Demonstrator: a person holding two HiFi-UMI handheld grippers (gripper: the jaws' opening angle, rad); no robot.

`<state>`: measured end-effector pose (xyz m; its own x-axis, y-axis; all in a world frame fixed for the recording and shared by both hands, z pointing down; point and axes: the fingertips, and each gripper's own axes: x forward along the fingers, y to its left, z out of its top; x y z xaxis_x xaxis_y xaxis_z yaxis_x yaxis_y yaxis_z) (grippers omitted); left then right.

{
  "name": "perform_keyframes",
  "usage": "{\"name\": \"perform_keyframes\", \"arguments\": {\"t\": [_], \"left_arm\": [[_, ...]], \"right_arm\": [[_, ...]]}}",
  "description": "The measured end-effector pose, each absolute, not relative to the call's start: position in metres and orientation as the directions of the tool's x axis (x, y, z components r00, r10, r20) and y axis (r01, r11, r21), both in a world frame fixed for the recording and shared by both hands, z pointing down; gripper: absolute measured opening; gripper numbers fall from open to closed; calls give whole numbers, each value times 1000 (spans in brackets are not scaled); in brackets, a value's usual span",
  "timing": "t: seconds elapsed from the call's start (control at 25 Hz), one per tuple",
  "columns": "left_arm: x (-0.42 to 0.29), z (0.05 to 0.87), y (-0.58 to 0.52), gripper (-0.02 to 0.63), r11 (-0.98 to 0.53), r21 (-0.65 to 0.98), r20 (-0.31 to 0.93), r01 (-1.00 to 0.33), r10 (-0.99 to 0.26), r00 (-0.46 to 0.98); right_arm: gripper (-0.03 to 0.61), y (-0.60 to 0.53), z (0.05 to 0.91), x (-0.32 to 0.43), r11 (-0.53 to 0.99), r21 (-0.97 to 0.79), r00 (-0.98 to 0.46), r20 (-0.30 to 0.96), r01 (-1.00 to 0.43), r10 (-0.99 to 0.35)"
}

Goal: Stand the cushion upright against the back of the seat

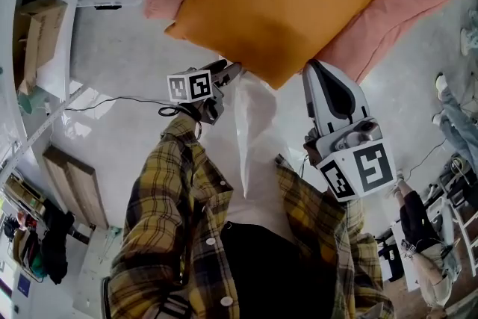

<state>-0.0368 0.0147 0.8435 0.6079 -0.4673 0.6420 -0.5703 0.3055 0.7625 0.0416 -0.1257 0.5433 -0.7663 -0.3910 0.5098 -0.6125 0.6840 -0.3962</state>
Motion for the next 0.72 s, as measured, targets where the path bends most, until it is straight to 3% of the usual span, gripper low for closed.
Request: {"name": "perform_keyframes", "arguments": {"t": [0.2,0.36,0.72], "left_arm": [[-34,851,7,252,286,809,584,-514,-494,644],[-29,855,-4,241,254,795,599,-551,-467,650],[-24,837,-2,103,232,767,631,-598,-439,639]], "right_arm": [[17,-123,555,36,692,-395,-766,527,-604,-368],[17,-124,562,37,684,-396,-759,536,-612,-370],[17,-121,558,40,668,-394,-748,537,-631,-390]]}}
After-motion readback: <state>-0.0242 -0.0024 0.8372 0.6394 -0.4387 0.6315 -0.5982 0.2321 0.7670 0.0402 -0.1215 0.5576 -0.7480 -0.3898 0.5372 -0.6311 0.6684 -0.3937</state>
